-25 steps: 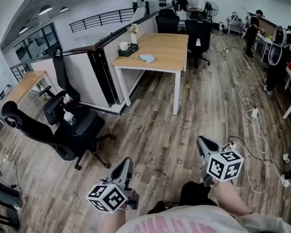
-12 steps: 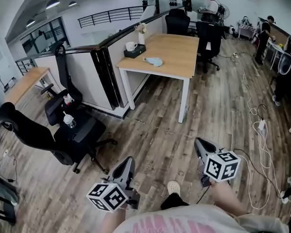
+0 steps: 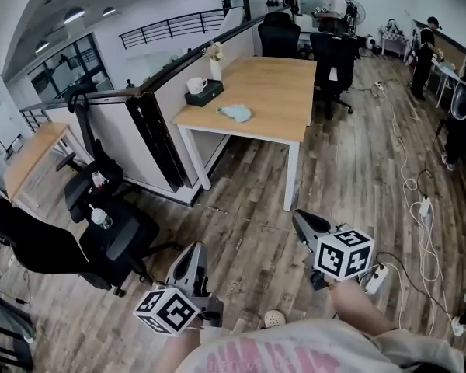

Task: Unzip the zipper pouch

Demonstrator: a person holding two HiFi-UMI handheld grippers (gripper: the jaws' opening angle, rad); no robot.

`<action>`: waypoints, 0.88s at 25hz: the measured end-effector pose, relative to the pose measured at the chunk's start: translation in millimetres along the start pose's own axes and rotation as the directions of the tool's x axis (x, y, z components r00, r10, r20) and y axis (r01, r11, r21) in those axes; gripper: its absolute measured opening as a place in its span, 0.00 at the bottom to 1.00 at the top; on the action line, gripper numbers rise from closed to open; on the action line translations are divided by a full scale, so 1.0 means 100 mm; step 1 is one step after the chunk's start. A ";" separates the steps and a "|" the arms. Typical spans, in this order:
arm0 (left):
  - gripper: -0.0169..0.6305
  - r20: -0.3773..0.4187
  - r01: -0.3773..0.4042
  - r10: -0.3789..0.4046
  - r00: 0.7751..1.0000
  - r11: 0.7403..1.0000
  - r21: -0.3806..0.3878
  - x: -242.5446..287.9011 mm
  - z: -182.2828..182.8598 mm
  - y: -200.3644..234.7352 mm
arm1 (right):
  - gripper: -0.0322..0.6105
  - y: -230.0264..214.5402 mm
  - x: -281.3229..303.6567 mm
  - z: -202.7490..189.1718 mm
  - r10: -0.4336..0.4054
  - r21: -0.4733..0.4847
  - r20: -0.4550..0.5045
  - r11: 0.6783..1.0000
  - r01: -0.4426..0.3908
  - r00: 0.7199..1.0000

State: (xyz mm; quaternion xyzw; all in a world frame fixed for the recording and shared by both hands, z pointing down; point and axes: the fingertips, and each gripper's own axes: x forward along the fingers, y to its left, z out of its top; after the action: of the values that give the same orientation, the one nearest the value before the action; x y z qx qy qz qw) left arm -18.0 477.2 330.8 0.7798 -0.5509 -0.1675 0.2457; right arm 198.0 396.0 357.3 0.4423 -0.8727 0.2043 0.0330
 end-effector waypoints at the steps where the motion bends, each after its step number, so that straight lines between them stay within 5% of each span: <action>1: 0.03 0.008 -0.003 0.003 1.000 1.000 -0.003 0.11 0.02 0.00 | 0.05 -0.07 0.07 0.06 0.006 -0.004 0.002 1.000 -0.006 1.000; 13: 0.03 -0.037 -0.028 0.031 0.999 0.996 0.084 0.99 -0.11 0.13 | 0.05 -0.61 0.72 0.27 0.067 -0.027 -0.032 0.997 -0.068 0.997; 22: 0.03 -0.147 -0.056 0.057 0.988 0.998 0.008 1.57 -0.38 0.58 | 0.05 -1.10 1.33 -0.07 0.014 0.026 -0.154 1.000 -0.010 0.988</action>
State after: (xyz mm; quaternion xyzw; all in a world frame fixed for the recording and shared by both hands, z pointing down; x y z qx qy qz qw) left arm 10.2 320.8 396.1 0.7746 -0.5536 -0.1013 0.2886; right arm 202.5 240.4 431.6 0.4204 -0.8674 0.2492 0.0935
